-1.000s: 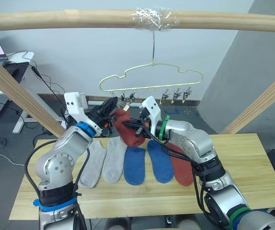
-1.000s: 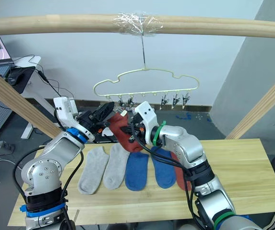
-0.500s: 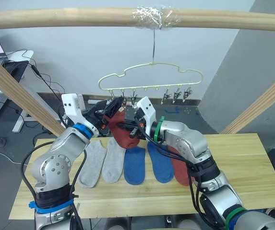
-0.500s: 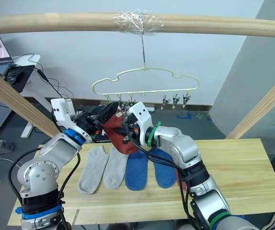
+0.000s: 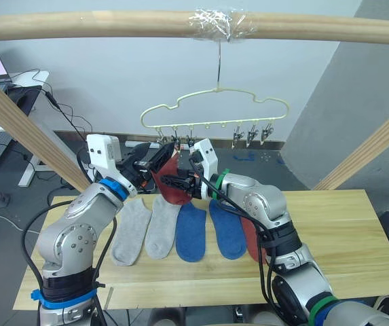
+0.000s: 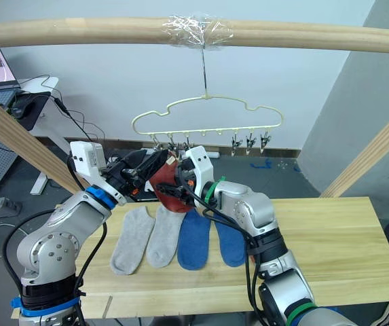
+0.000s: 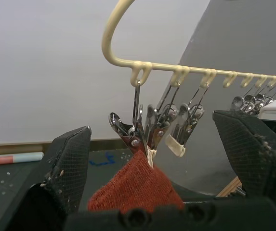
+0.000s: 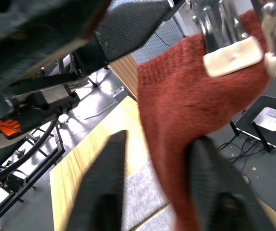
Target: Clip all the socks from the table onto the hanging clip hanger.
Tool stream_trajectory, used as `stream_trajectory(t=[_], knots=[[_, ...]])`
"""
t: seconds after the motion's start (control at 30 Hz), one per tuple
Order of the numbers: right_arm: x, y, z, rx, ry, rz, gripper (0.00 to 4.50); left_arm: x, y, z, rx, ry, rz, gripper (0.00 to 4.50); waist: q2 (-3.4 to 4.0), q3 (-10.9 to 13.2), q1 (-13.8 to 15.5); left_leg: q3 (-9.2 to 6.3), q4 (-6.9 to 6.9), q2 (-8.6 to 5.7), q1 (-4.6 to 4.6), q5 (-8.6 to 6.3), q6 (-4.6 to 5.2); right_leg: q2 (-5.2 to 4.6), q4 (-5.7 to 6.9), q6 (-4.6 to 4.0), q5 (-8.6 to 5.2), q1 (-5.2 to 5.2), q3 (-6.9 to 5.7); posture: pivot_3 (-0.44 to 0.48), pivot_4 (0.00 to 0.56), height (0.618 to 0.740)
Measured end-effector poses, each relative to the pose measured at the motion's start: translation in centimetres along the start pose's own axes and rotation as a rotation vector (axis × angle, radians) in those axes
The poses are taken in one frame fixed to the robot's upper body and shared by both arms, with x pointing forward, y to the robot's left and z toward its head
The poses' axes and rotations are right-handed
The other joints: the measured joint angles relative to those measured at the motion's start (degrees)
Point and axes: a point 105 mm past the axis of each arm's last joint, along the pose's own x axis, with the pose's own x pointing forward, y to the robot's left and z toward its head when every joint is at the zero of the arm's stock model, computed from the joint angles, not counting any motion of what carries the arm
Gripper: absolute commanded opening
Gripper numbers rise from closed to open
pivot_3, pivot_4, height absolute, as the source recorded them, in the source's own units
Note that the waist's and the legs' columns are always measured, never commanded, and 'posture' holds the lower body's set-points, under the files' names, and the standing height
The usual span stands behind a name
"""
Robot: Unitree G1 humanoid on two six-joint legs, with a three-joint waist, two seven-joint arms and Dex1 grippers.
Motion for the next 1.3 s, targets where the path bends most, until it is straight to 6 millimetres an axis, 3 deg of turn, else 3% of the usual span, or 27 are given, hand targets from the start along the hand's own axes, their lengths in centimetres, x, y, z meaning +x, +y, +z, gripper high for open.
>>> stream_trajectory(t=[0.13,0.37,0.6,0.67,0.77,0.97,1.3], knots=[[-3.0,-1.6,-1.4,-0.037,0.033,-0.057,4.45,-0.5,0.1,-0.4,0.092,0.029,-0.005,4.50,0.00,0.0,0.4,0.01,0.00,-0.03,-0.03,0.00,0.00,-0.02,-0.05,0.00,0.00,0.01,0.01,0.016,0.203,0.740],[-9.1,-3.9,-5.2,-0.093,0.153,-0.183,4.45,-0.6,-1.0,-1.2,0.156,0.044,-0.045,4.50,0.00,0.0,0.6,0.02,0.02,-0.04,-0.06,-0.01,0.02,-0.05,-0.01,0.00,0.00,0.02,-0.02,0.006,0.207,0.740],[-12.9,-3.2,-2.2,-0.279,0.067,-0.208,4.45,-0.1,-2.4,-1.9,0.192,0.019,-0.052,4.50,0.09,0.1,0.4,0.05,0.03,-0.03,-0.04,-0.01,0.05,-0.01,-0.01,0.00,0.00,0.05,-0.01,-0.013,0.209,0.740],[-13.6,-2.8,-1.1,-0.322,0.024,-0.204,4.45,0.1,-2.6,-2.0,0.205,0.000,-0.048,4.50,0.09,0.1,0.4,0.06,0.03,-0.02,-0.04,-0.01,0.05,-0.01,-0.01,0.00,0.00,0.05,-0.01,-0.013,0.206,0.740],[-14.7,-2.7,-0.3,-0.365,-0.025,-0.215,4.50,0.5,-3.2,-2.1,0.241,-0.031,-0.056,3.94,0.08,0.0,0.5,0.05,0.04,-0.03,-0.04,-0.01,0.04,-0.01,-0.01,0.00,0.00,0.07,-0.02,-0.021,0.202,0.740],[-15.9,-2.9,-1.0,-0.361,-0.017,-0.225,4.50,1.3,-2.9,-2.6,0.274,-0.073,-0.013,2.20,0.08,0.0,0.5,0.08,0.07,-0.03,-0.03,0.00,0.06,-0.02,0.01,0.00,0.01,0.09,-0.02,-0.040,0.202,0.740],[-15.6,-2.0,0.3,-0.379,-0.077,-0.205,4.50,2.5,-2.5,-2.4,0.301,-0.122,0.037,2.20,0.07,0.0,0.4,0.09,0.09,-0.03,-0.05,0.02,0.07,-0.02,-0.01,0.02,0.03,0.10,-0.04,-0.052,0.190,0.740]])
